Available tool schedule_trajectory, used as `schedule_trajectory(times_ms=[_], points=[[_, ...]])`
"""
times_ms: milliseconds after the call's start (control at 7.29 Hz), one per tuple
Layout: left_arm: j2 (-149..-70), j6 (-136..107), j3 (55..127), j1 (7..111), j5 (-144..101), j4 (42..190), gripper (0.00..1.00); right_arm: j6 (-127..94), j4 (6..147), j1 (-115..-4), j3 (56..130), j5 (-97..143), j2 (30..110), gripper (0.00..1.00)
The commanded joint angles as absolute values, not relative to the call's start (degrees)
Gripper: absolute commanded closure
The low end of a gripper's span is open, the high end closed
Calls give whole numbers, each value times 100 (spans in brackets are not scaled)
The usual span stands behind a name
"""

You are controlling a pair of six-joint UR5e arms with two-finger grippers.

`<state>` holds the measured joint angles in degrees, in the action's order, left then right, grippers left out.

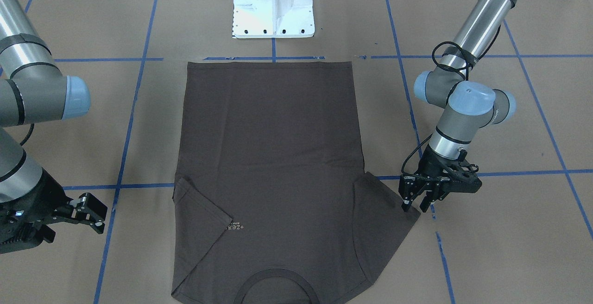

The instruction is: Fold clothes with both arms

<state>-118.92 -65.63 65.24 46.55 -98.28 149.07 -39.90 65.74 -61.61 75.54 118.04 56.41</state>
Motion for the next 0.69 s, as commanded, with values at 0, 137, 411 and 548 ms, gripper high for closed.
schedule_trajectory(times_ms=[0,137,411,548], points=[[-11909,-6452,6451,4676,-9817,14889,47,-3990,6574,-6161,7550,11795,5643,0],[-11909,-6390,6451,4693,-9817,14871,47,-3990,6574,-6161,7550,11804,5643,0],[-11918,-6372,6408,4685,-9738,14871,47,-3990,6574,-6161,7559,11795,5651,0],[-11918,-6372,6407,4685,-9738,14871,47,-3990,6574,-6161,7550,11795,5660,0]])
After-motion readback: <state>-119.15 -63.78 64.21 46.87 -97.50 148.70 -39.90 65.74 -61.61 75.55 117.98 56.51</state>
